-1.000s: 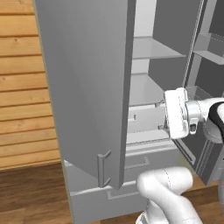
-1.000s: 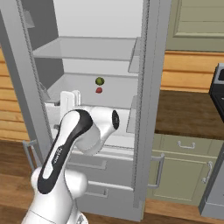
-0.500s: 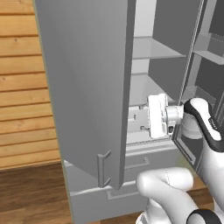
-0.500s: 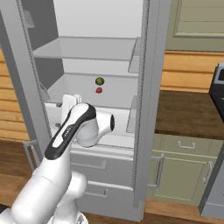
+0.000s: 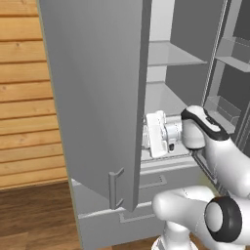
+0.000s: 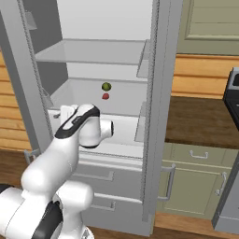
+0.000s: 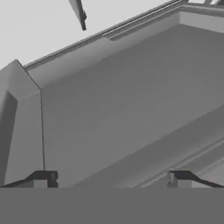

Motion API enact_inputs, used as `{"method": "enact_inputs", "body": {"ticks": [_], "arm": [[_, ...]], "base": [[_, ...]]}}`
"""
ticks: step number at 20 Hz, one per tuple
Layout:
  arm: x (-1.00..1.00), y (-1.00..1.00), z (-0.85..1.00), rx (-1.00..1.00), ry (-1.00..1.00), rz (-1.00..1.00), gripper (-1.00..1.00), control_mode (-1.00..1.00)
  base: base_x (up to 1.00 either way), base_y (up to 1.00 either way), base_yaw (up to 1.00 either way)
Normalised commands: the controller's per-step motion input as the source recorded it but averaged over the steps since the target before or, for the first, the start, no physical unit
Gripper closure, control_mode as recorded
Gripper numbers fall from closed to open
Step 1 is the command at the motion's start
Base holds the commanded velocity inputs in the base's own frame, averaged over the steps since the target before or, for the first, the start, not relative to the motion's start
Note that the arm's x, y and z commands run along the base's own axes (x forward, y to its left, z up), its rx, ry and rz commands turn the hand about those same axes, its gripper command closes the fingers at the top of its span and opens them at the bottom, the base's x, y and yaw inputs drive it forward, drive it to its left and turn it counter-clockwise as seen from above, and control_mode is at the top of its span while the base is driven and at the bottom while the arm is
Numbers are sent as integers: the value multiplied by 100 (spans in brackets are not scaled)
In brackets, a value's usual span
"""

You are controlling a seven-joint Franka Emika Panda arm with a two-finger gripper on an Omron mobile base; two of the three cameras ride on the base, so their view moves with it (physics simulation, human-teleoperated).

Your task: Take the strawberry from the fridge and place it on top of the pancake, located on the dining counter.

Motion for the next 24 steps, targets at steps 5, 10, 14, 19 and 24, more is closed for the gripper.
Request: {"method": "enact_inputs", "body": {"ticks": [5,10,14,19,24], "arm": [[-3,50,-11,0,0,10,-100,-100],[-32,47,-18,0,3,2,-100,-100],[-55,52,-27,0,7,0,-100,-100],[-46,70,-13,-3,2,-3,-100,-100],[-45,67,-2,-1,-1,-11,-100,-100]], "base": [[0,0,0],[0,0,0],[0,0,0],[0,0,0],[0,0,0]]}}
